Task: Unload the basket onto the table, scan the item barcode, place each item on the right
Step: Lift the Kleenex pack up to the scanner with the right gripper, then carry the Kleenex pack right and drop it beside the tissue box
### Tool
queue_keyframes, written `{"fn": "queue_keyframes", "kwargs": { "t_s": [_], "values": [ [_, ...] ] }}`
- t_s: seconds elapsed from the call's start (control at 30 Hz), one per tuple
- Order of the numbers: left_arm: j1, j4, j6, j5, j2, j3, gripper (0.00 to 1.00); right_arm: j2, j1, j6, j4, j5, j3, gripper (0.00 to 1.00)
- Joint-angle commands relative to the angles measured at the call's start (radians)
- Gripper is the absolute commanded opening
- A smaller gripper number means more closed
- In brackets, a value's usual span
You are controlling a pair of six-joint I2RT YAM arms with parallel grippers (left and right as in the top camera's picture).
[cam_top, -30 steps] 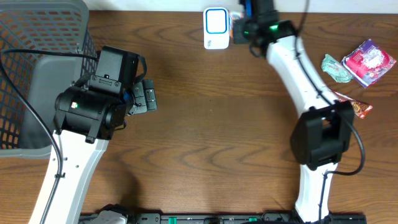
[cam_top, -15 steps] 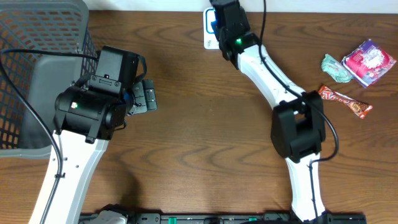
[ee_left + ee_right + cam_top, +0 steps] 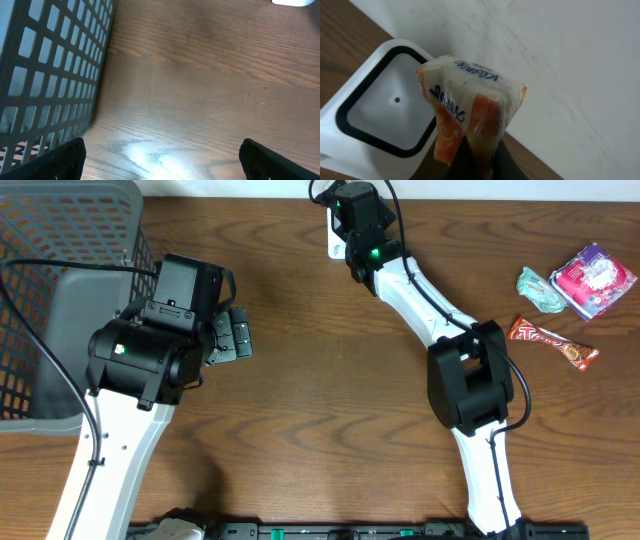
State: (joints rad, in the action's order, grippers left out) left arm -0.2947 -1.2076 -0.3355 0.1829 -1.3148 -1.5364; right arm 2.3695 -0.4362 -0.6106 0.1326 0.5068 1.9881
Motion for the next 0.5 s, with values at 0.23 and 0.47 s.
{"fn": "queue_keyframes", "kwargs": {
  "t_s": [0.23, 0.47],
  "values": [
    [0.004, -0.004, 0.010, 0.009, 0.002, -0.004, 0.98, 0.010, -0.010, -0.055, 0.006, -0.038, 0.013, 0.01],
    [0.004, -0.004, 0.010, 0.009, 0.002, -0.004, 0.98, 0.010, -0.021, -0.004, 0.005, -0.007, 0.013, 0.01]
  ]
}}
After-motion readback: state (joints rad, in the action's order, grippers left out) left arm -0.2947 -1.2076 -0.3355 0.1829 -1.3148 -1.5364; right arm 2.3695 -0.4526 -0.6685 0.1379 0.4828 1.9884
